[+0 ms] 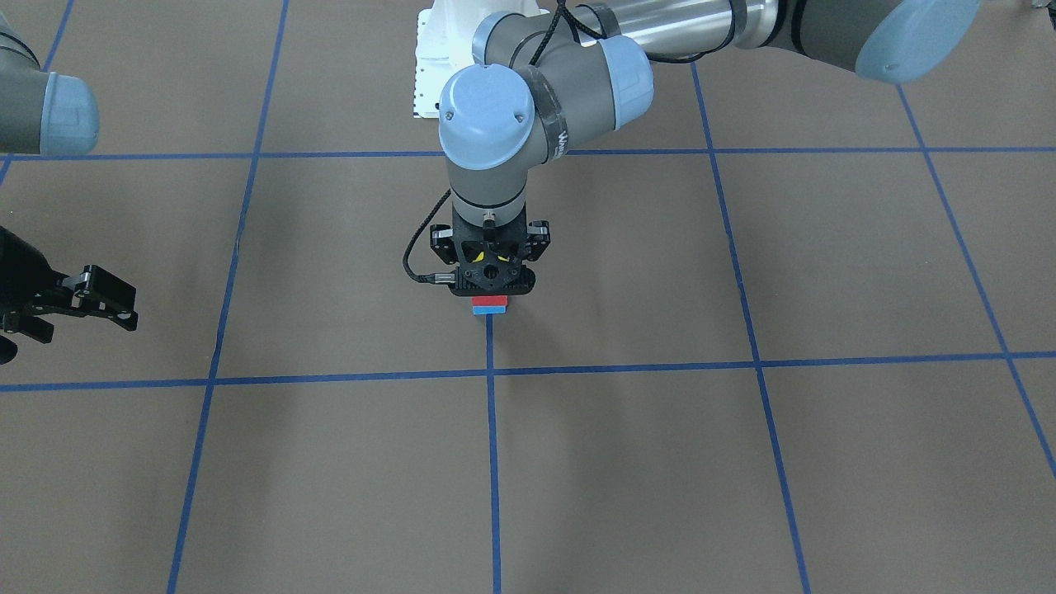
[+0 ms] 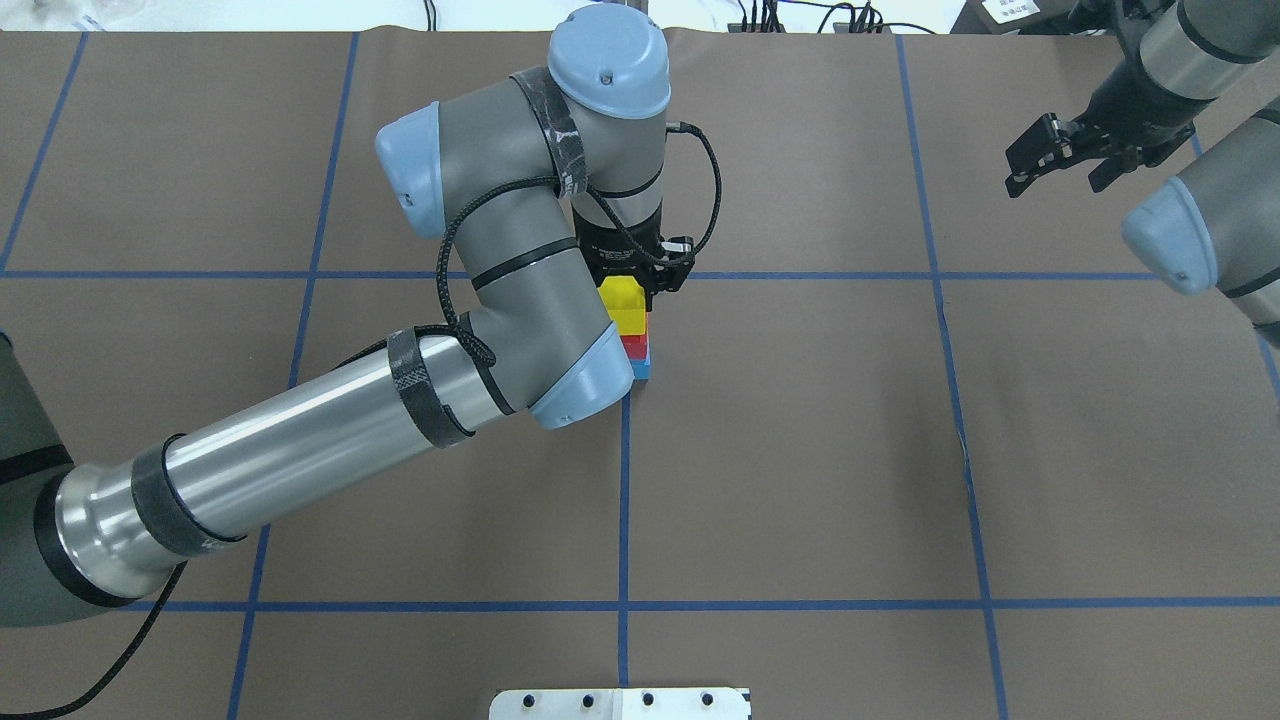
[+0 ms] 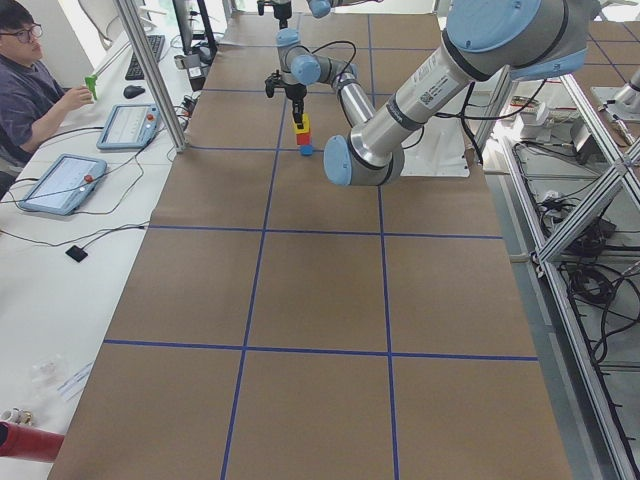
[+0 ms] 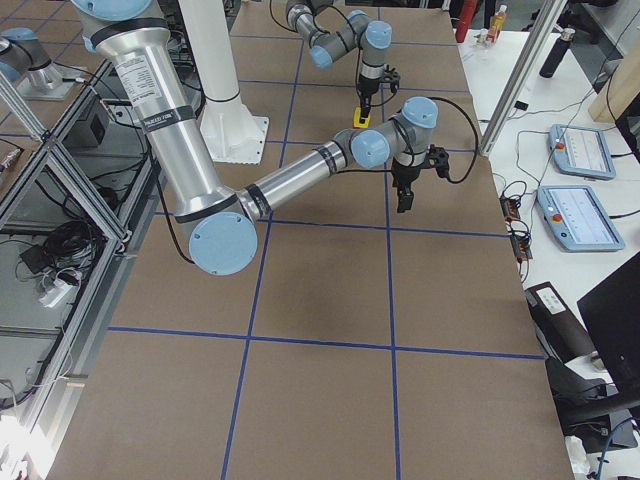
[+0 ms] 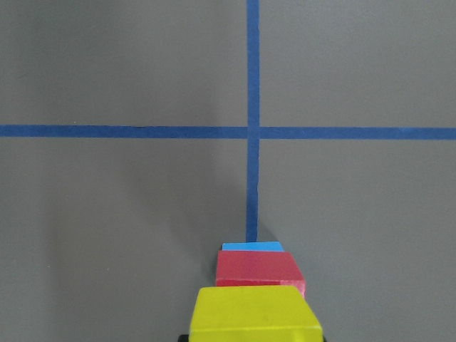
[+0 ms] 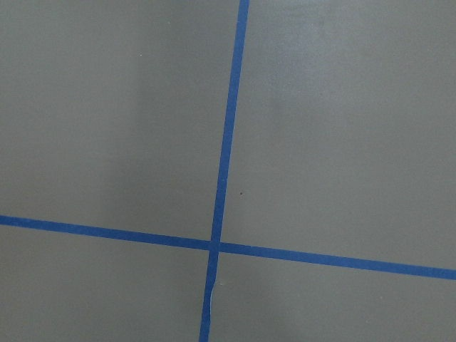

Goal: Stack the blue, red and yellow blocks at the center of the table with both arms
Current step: 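Carry the yellow cube onto the red cube and release it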

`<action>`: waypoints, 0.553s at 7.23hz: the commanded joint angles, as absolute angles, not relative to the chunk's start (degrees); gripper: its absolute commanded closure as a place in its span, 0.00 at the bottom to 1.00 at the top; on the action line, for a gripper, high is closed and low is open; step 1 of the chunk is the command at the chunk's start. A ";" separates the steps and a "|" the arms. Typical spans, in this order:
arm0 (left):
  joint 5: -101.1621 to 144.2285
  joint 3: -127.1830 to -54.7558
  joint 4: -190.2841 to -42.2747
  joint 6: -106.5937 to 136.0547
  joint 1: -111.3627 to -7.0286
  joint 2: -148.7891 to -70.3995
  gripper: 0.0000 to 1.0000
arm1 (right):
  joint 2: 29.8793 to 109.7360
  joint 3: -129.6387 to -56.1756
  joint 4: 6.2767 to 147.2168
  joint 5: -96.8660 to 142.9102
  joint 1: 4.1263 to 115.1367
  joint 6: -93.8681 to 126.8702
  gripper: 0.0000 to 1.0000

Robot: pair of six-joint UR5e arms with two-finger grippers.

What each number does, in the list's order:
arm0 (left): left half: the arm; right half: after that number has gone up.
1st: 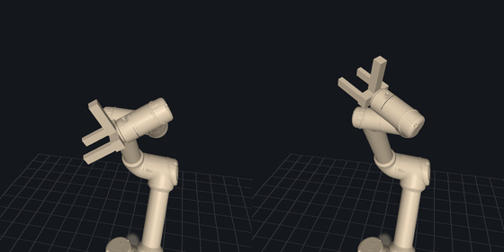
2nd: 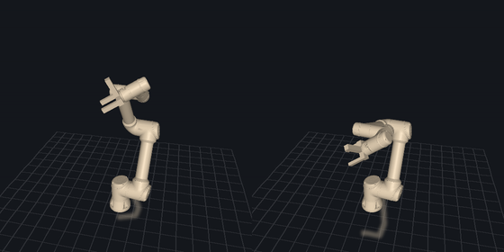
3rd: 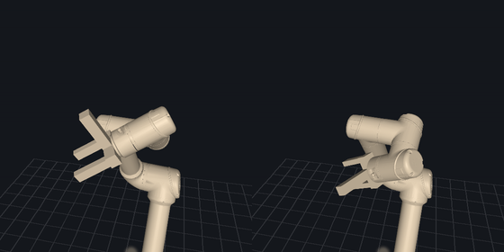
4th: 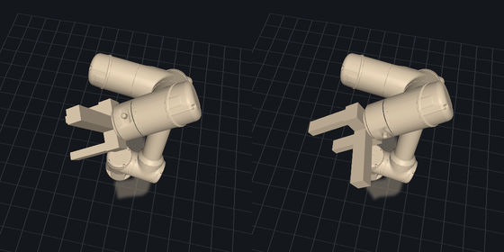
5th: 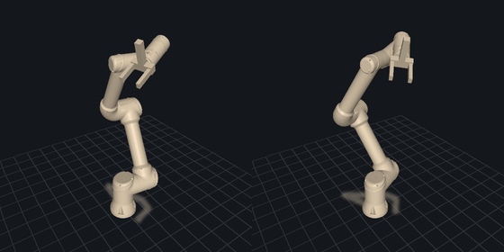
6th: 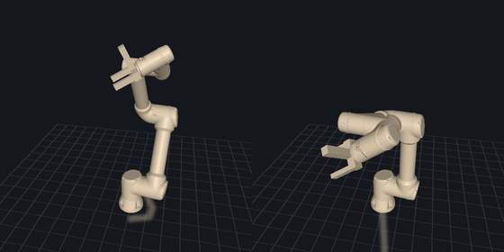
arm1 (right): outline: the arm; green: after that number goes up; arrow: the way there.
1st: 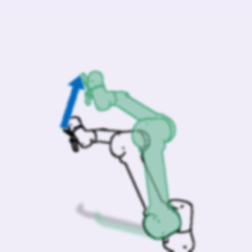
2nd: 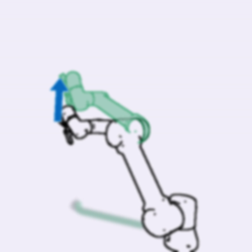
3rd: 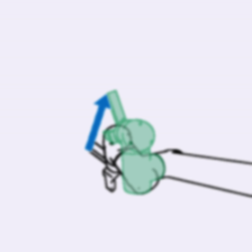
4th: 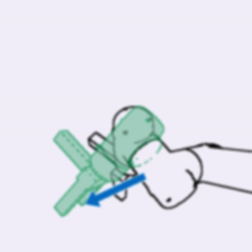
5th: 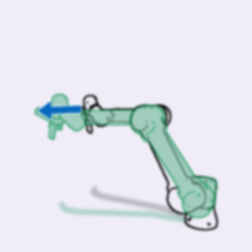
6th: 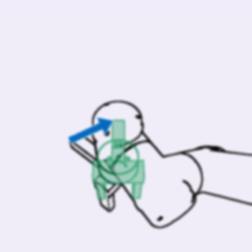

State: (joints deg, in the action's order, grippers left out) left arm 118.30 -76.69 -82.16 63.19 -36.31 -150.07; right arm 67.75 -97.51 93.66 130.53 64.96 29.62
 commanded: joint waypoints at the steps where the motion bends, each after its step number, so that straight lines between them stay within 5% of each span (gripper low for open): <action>1: 118.30 -76.03 -82.97 63.54 -36.21 -150.29 1.00 | 67.68 -97.47 93.69 130.60 64.95 29.62 0.00; 2: 118.30 -76.11 -82.88 63.54 -36.21 -150.29 0.36 | 67.68 -97.47 93.69 130.61 64.95 29.62 0.00; 3: 118.21 -76.55 -82.71 63.46 -36.38 -150.21 0.00 | 67.68 -97.47 93.69 130.61 64.95 29.53 0.00; 4: 118.21 -76.81 -82.53 63.37 -36.39 -150.29 0.00 | 67.68 -97.47 93.69 130.69 64.95 29.53 0.00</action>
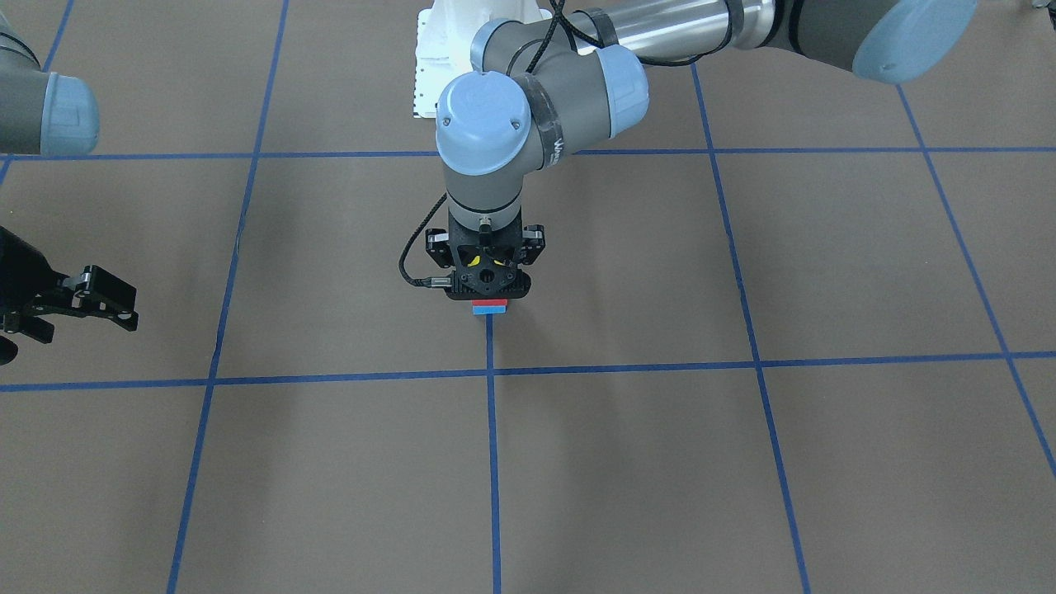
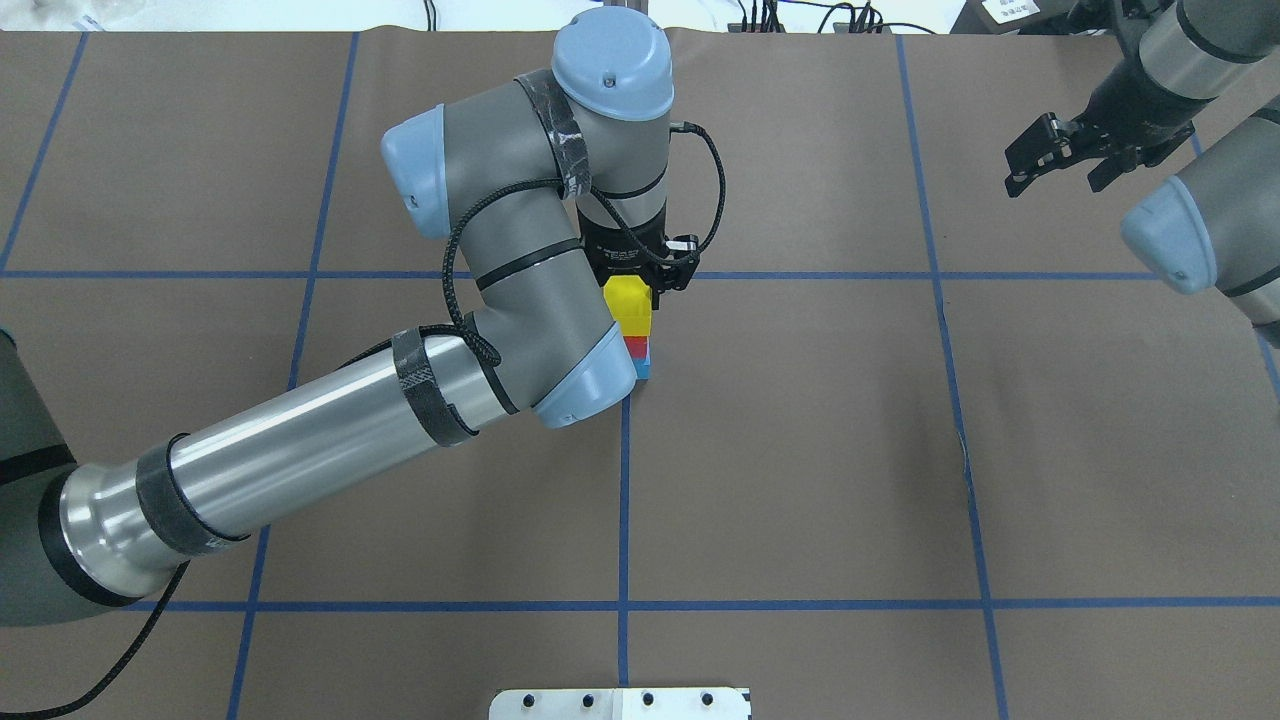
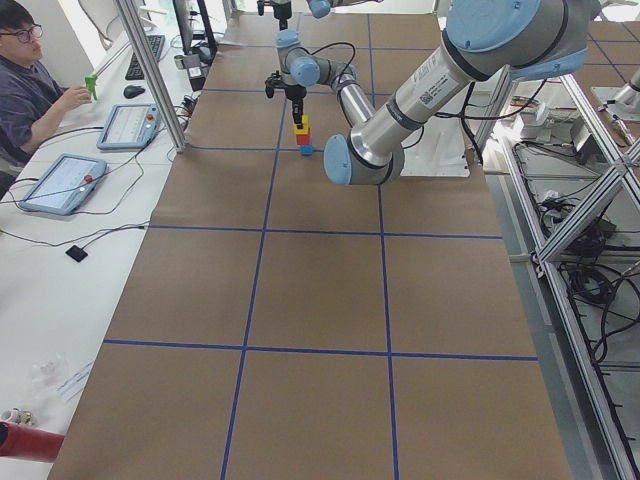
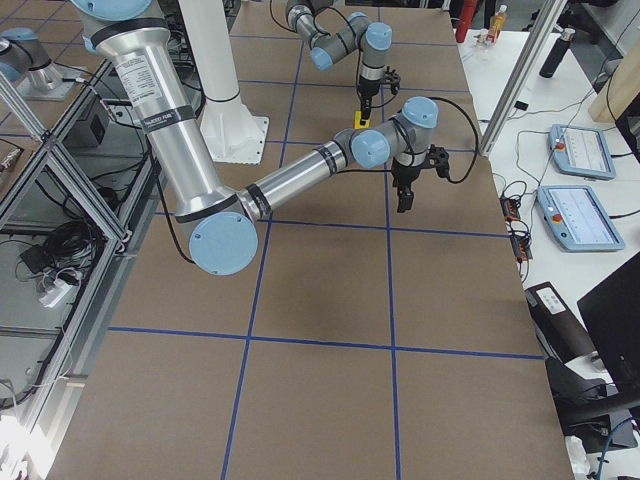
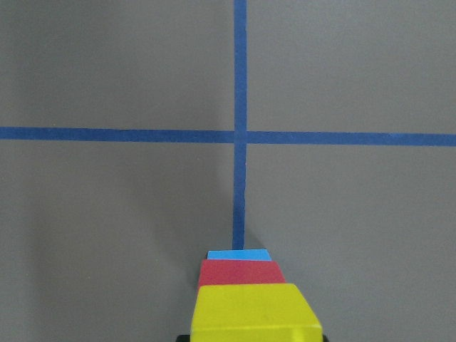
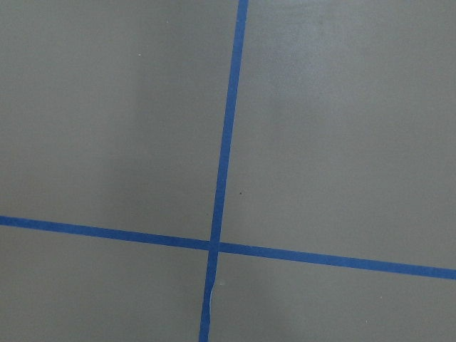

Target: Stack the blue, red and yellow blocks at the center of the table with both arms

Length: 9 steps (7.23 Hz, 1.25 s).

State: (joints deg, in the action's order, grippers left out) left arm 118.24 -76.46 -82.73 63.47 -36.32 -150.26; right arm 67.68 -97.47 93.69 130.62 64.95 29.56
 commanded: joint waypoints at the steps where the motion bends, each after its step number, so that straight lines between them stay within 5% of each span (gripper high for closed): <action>1: 118.21 -77.60 -82.27 63.20 -36.56 -150.29 0.00 | 67.68 -97.47 93.69 130.69 64.95 29.53 0.00; 5: 118.30 -100.05 -57.10 47.29 -45.15 -146.37 0.00 | 68.72 -97.56 93.69 130.69 66.70 26.98 0.00; 7: 118.74 -115.76 -59.91 40.18 -52.34 -125.54 0.00 | 71.27 -97.04 89.51 129.30 68.11 27.16 0.00; 9: 119.96 -115.15 -73.59 22.27 -65.25 -107.22 0.00 | 74.76 -94.31 87.28 127.62 72.57 26.46 0.00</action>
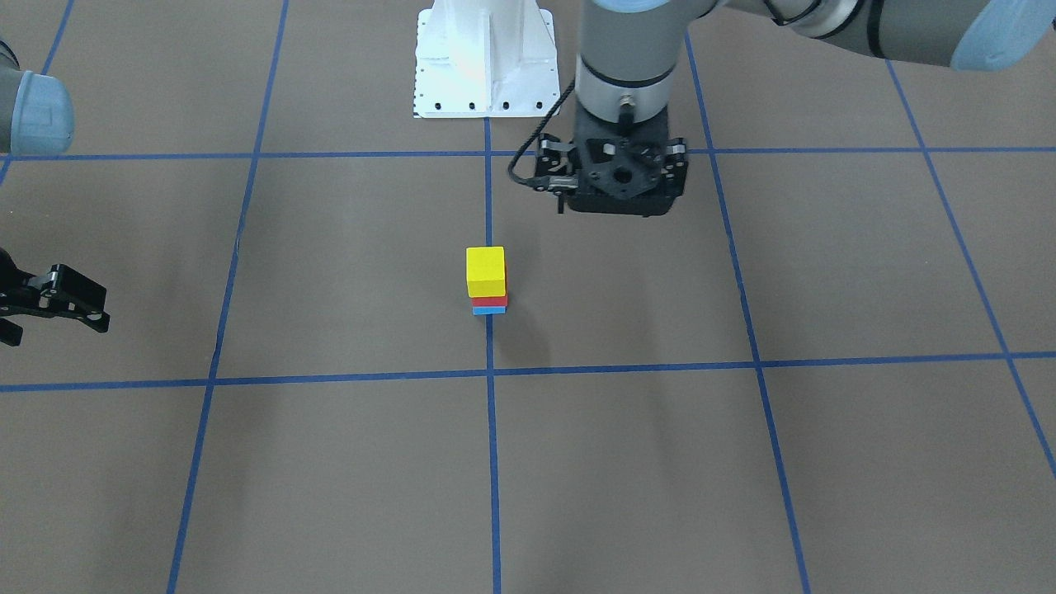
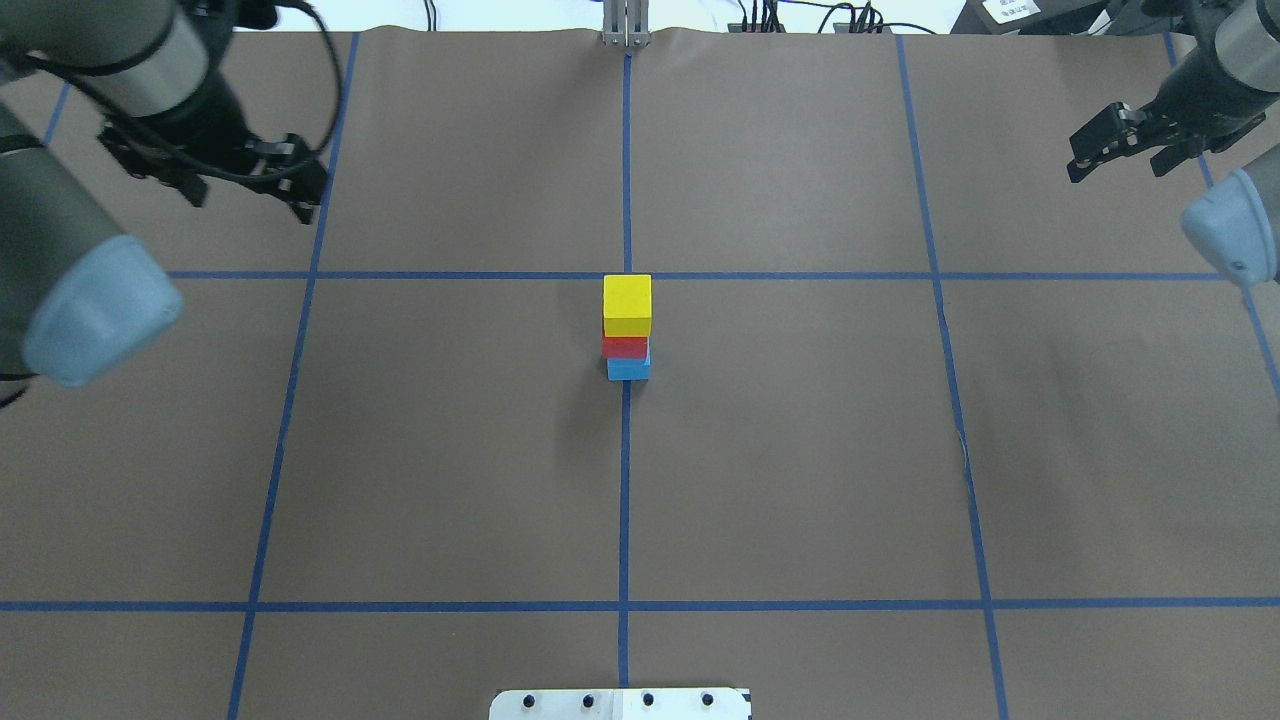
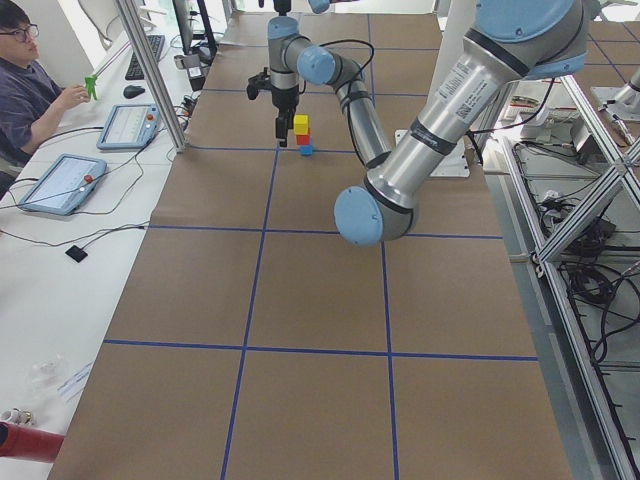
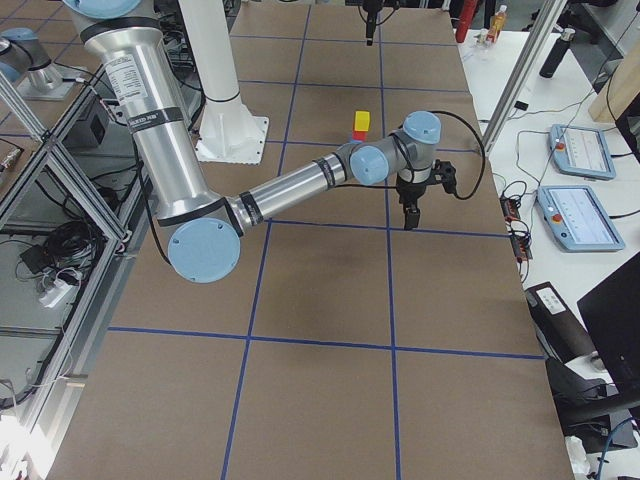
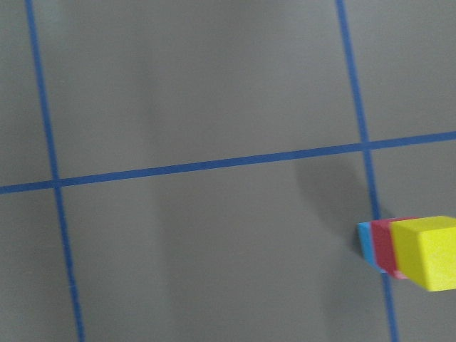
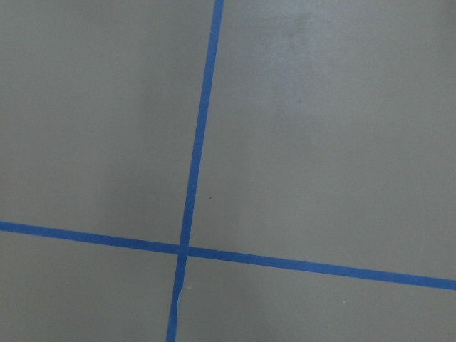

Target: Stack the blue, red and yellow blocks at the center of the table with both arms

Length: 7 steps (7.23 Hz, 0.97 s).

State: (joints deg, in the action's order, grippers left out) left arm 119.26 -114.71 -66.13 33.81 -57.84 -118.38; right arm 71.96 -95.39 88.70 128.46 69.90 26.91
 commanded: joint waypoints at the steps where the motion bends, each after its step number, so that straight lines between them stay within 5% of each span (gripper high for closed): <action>1: 123.10 -110.70 -74.96 6.14 -72.96 -103.66 0.00 | 77.23 -93.35 84.75 125.18 73.47 22.97 0.00; 3: 127.09 -102.86 -76.37 -12.50 -81.87 -100.03 0.00 | 79.52 -87.73 84.02 129.60 79.26 14.91 0.00; 7: 127.09 -93.72 -77.77 -13.27 -85.51 -97.31 0.00 | 80.42 -83.68 84.90 135.50 87.78 4.32 0.00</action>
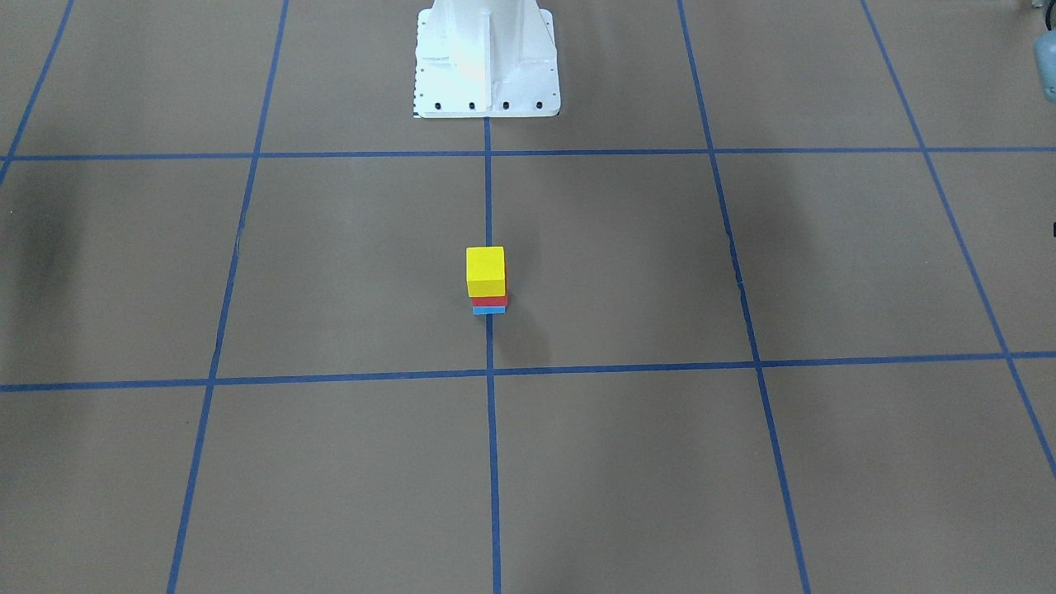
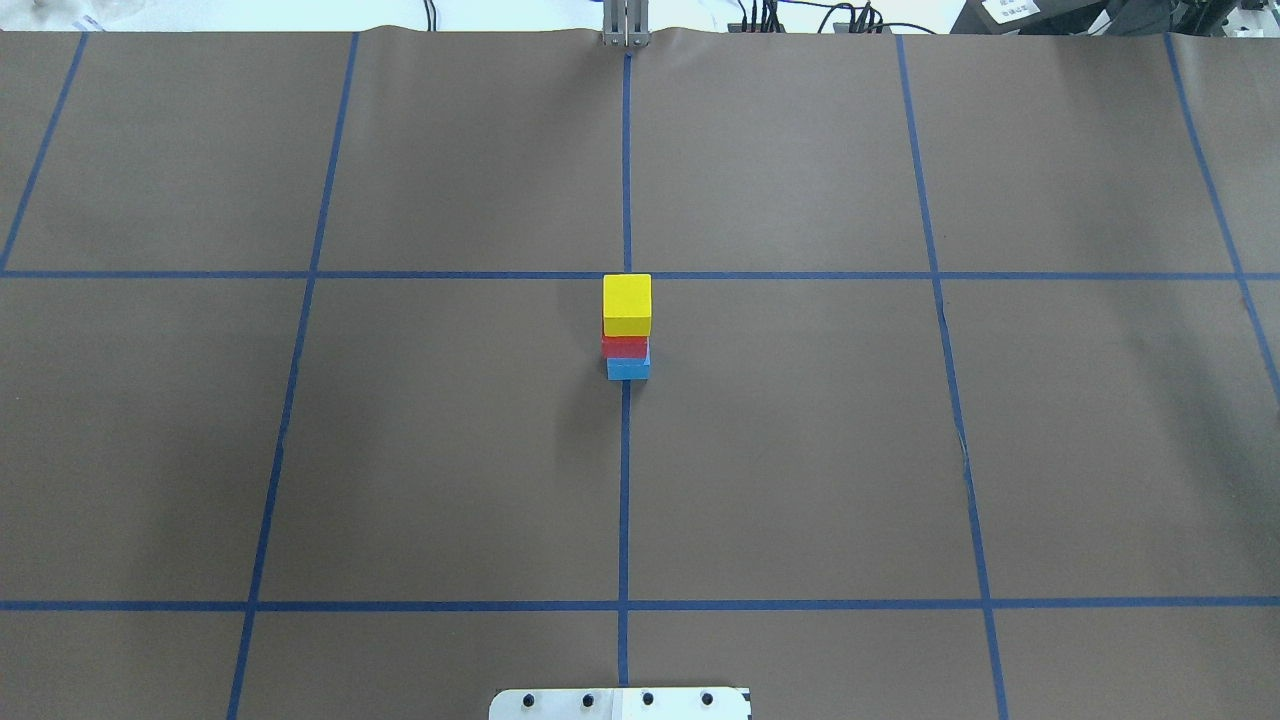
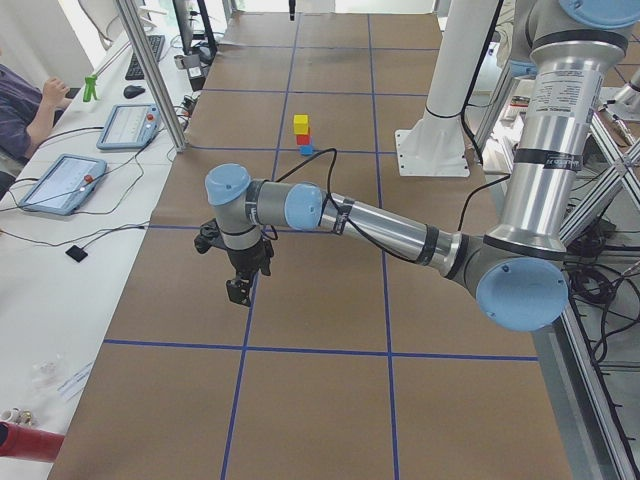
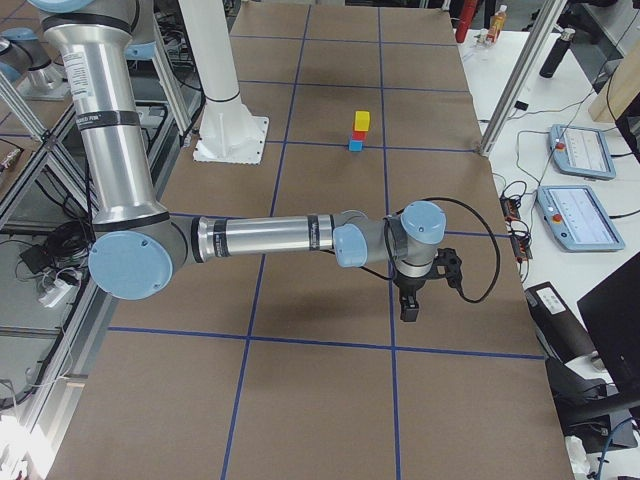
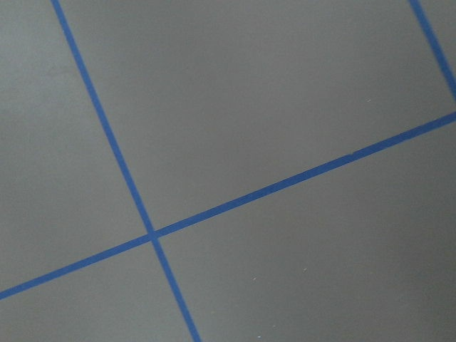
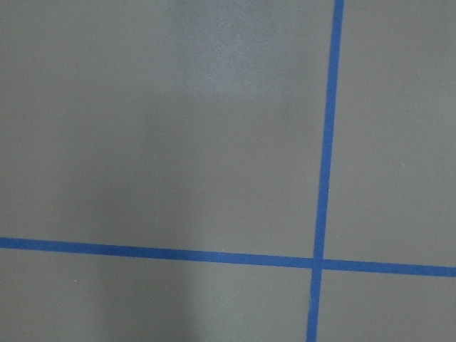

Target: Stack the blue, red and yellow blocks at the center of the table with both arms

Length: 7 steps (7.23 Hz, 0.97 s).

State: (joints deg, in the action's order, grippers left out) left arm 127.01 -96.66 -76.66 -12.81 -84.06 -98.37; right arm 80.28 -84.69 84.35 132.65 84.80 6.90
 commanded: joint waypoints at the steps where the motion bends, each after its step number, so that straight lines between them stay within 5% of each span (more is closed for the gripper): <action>1: 127.18 -92.04 -80.22 -13.53 -87.95 -96.16 0.00 | 80.42 -84.19 86.82 135.61 88.93 4.22 0.00; 7: 133.51 -92.90 -80.16 -13.10 -89.12 -91.93 0.00 | 83.57 -88.66 91.05 140.10 92.02 4.22 0.00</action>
